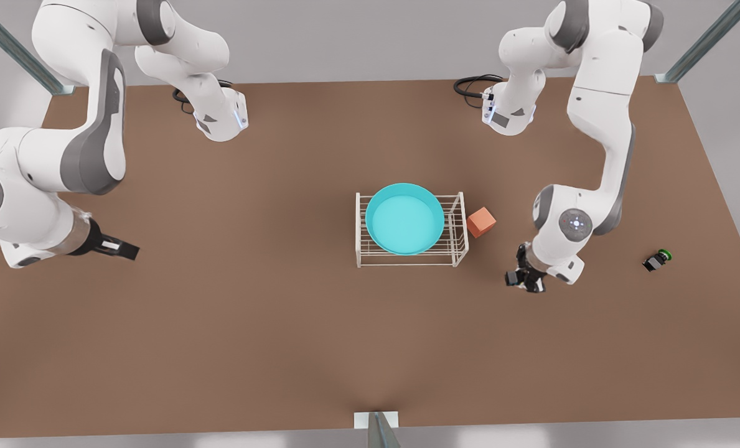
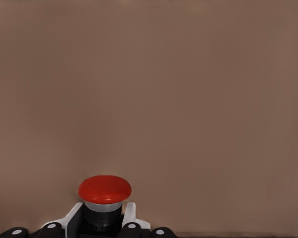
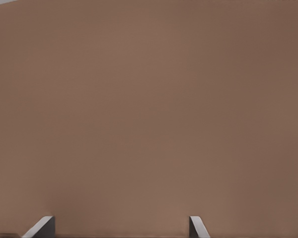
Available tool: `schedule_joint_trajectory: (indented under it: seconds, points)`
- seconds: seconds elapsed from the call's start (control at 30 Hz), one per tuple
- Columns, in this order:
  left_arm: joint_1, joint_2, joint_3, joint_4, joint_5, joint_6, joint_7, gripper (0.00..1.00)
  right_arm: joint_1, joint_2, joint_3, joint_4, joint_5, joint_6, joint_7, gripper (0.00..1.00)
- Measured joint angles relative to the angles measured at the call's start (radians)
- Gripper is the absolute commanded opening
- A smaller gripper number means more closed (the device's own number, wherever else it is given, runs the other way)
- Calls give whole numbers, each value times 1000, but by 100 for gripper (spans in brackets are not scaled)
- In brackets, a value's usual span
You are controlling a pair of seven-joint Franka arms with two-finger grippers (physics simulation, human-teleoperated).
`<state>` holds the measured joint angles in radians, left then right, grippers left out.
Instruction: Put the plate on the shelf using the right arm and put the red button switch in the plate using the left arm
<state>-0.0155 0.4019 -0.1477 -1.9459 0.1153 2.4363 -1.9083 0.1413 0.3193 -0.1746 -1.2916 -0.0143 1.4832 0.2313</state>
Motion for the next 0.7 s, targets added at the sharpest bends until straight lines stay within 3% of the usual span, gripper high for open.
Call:
schedule_joint_trajectory:
  seconds: [0.13, 0.33, 0.5, 0.7]
  points:
    - [0, -69, -19, 114, -28, -159, -2, 43, -1, 1, 1, 1, 2, -15, -64, 100]
    - [-1, -163, -140, 147, -94, -357, -10, 43, 0, 3, 2, 1, 27, -24, -138, 100]
    - [-30, -160, -279, 198, -118, -458, -46, 43, 0, 4, 4, 1, 32, -27, -183, 100]
    - [-191, -118, -301, 234, -122, -505, -122, 43, -1, 5, 2, 1, 34, -28, -223, 100]
